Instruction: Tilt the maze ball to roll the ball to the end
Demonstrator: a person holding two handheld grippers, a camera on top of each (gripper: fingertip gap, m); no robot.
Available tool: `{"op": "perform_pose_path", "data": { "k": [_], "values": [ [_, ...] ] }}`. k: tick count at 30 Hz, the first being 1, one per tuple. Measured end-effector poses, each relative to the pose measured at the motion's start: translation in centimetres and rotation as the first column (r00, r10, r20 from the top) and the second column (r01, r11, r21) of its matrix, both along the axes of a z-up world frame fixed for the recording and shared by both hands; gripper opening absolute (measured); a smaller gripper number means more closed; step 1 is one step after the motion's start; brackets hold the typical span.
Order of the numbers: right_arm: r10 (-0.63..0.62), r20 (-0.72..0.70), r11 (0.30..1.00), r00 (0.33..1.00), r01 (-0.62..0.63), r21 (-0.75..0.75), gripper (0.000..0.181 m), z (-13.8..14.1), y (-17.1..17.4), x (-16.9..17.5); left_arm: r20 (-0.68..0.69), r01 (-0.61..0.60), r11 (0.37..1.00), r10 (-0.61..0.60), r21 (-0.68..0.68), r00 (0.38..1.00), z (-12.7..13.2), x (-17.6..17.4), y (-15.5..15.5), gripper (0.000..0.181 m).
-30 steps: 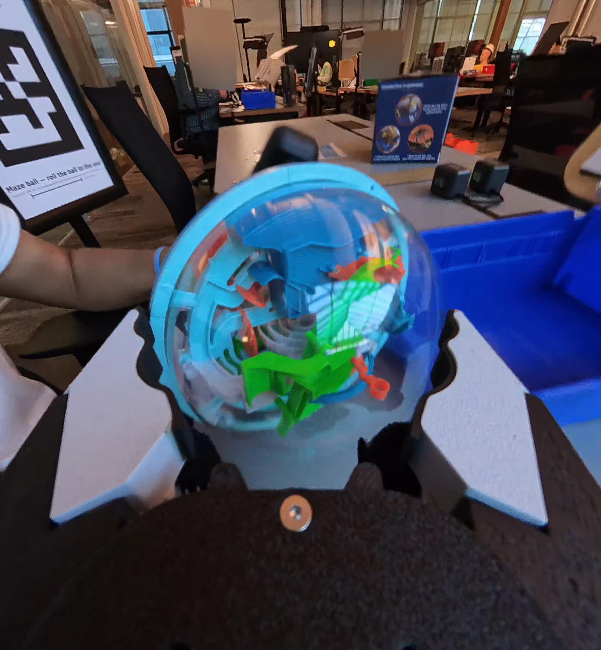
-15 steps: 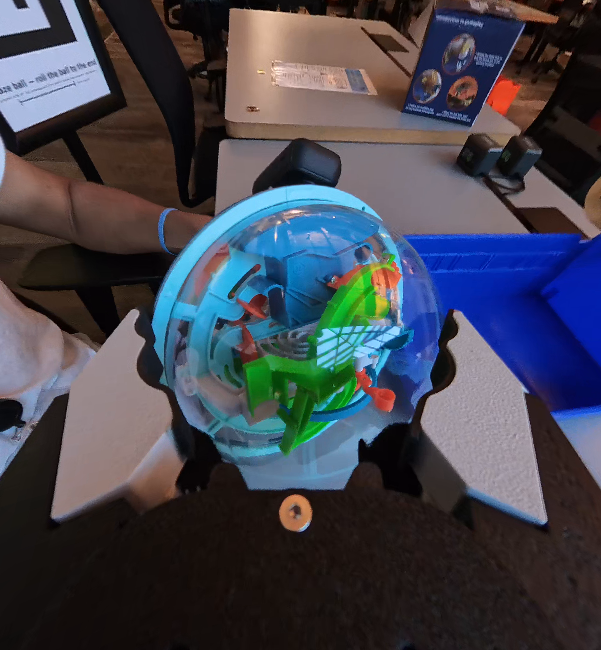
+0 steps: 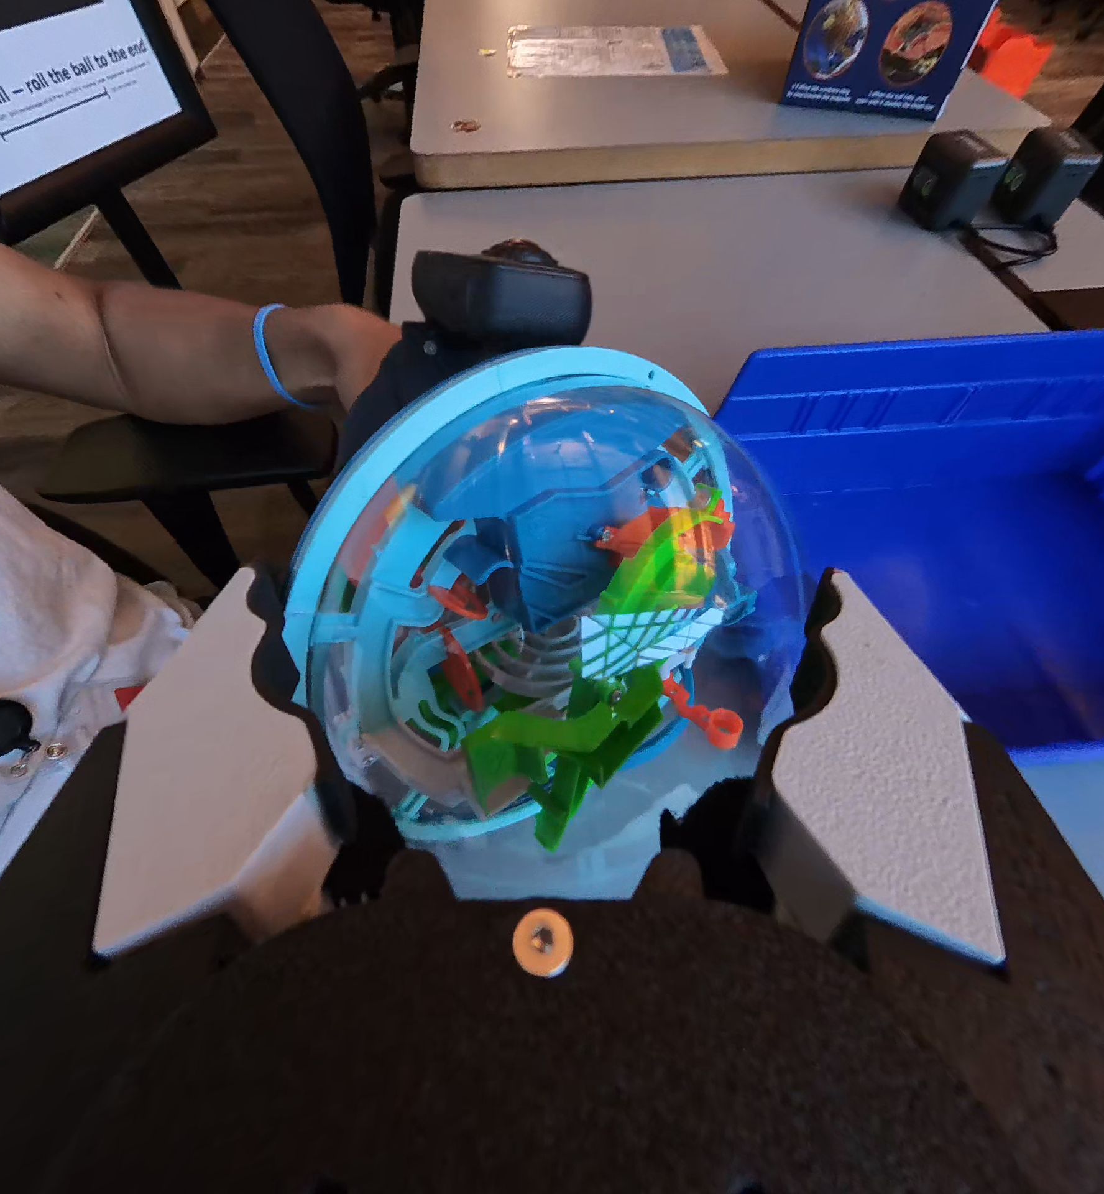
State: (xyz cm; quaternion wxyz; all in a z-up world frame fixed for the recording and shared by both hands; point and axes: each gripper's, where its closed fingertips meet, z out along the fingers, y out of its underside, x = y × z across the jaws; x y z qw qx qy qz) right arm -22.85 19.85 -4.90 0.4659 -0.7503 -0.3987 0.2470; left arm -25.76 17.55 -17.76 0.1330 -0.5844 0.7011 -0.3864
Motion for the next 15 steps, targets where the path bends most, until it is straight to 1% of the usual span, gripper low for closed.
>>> {"op": "perform_pose_path", "data": {
  "k": [2,3,5,7,8,9,11,13,15],
  "values": [
    [0.01,0.017,1.0,1.0,-0.01,-0.008,0.153,-0.1,0.6,-0.5,-0.039,0.023,0.999,-0.022,0.034,0.999,0.5,-1.7,0.7,0.158],
    [0.018,0.03,1.0,0.999,-0.018,-0.01,0.153,0.0,0.8,-0.9,-0.022,0.007,0.999,-0.006,0.047,1.0,1.5,-2.3,1.6,0.158],
    [0.044,0.071,0.999,0.997,-0.043,-0.019,0.153,-0.1,1.0,-1.7,0.066,-0.037,0.999,0.034,0.039,0.997,5.0,-3.2,3.4,0.158],
    [0.066,0.107,0.998,0.992,-0.065,-0.017,0.153,-0.1,1.1,-2.6,0.165,-0.063,0.998,0.057,0.03,0.985,8.8,-3.4,4.8,0.158],
    [0.078,0.114,0.997,0.99,-0.078,-0.007,0.153,-0.1,1.2,-3.1,0.197,-0.061,0.998,0.053,0.032,0.979,10.2,-3.3,5.0,0.159],
    [0.089,0.112,0.996,0.99,-0.091,0.007,0.152,0.0,1.3,-3.7,0.21,-0.045,0.998,0.038,0.032,0.977,11.0,-3.0,5.0,0.159],
    [0.099,0.101,0.994,0.99,-0.103,0.034,0.153,0.2,1.7,-4.5,0.193,0.014,1.0,-0.017,0.019,0.981,11.4,-2.5,4.2,0.159],
    [0.082,0.088,0.996,0.993,-0.086,0.036,0.153,0.4,2.0,-4.4,0.15,0.029,0.999,-0.031,0.017,0.988,10.5,-2.0,4.2,0.16],
    [0.048,0.074,0.998,0.996,-0.05,0.028,0.153,0.4,1.9,-3.3,0.115,0.007,1.0,-0.01,0.025,0.993,9.2,-1.9,4.7,0.156]
  ]
}}
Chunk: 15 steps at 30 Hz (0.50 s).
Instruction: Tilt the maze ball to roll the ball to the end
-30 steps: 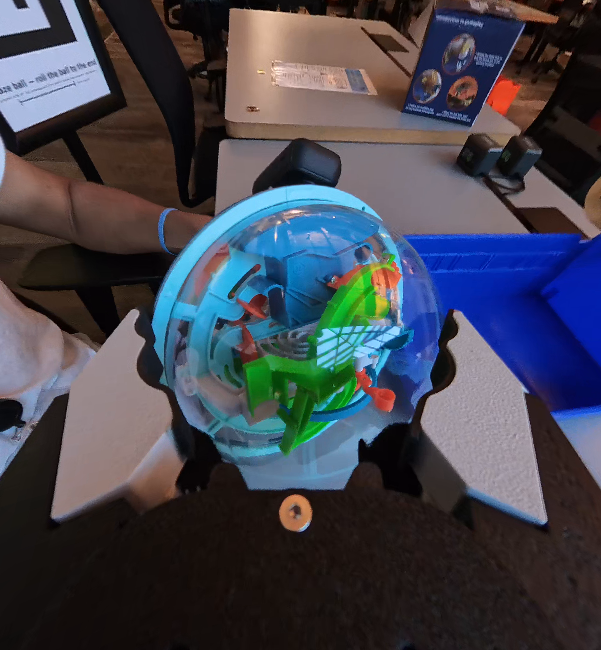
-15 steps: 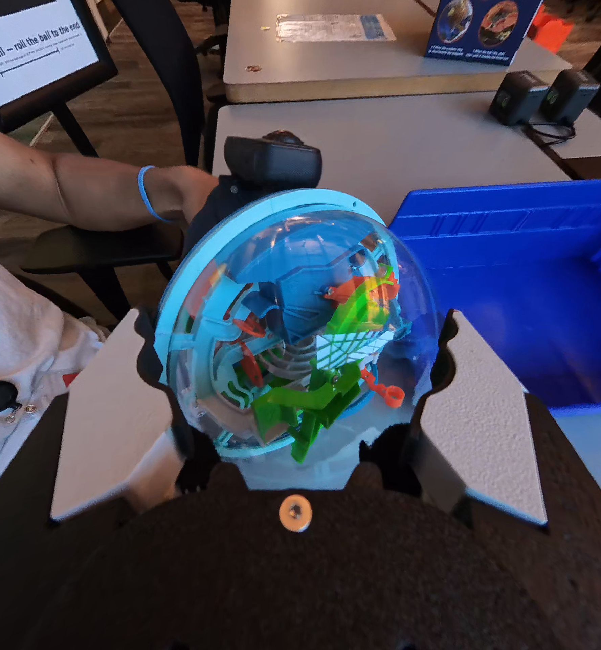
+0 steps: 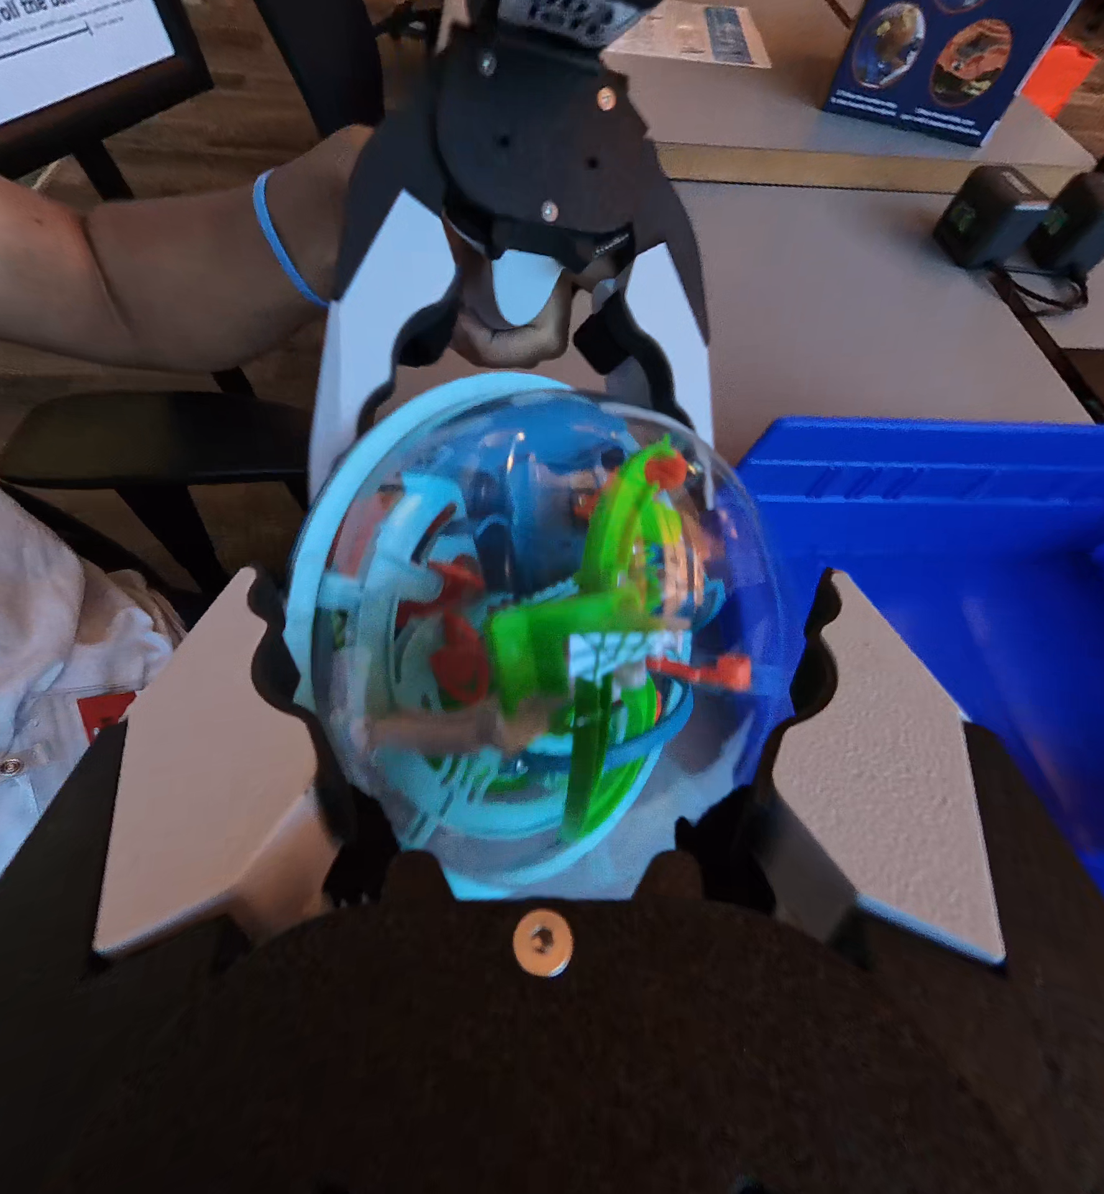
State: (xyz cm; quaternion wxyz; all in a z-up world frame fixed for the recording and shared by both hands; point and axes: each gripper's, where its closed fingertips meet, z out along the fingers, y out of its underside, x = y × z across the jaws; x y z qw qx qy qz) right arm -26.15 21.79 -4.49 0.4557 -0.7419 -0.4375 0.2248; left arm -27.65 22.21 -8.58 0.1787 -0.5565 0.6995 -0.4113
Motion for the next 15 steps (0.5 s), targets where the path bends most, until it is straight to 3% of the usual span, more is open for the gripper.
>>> {"op": "perform_pose_path", "data": {
  "k": [4,7,8,11,15],
  "values": [
    [-0.193,-0.111,0.979,0.975,0.199,0.047,0.152,-0.1,-1.6,4.8,0.022,-0.052,0.996,0.054,-0.073,0.998,-1.2,-0.8,0.0,0.152],
    [-0.328,-0.286,0.915,0.901,0.377,0.14,0.13,-0.3,-3.9,8.5,0.053,-0.113,0.98,0.123,-0.164,0.991,-2.0,-1.3,-0.2,0.152],
    [-0.36,-0.319,0.899,0.877,0.417,0.13,0.13,-1.0,-4.6,9.0,0.067,-0.131,0.972,0.146,-0.193,0.987,-2.3,-1.5,-0.3,0.151],
    [-0.384,-0.292,0.886,0.876,0.438,0.148,0.135,-4.5,-5.3,8.3,0.099,-0.166,0.947,0.2,-0.277,0.975,-2.9,-1.8,-0.4,0.15],
    [-0.356,-0.307,0.906,0.883,0.407,0.118,0.141,-5.8,-4.3,5.0,0.095,-0.202,0.893,0.26,-0.402,0.961,-3.3,-1.6,-0.6,0.15]
  ]
}}
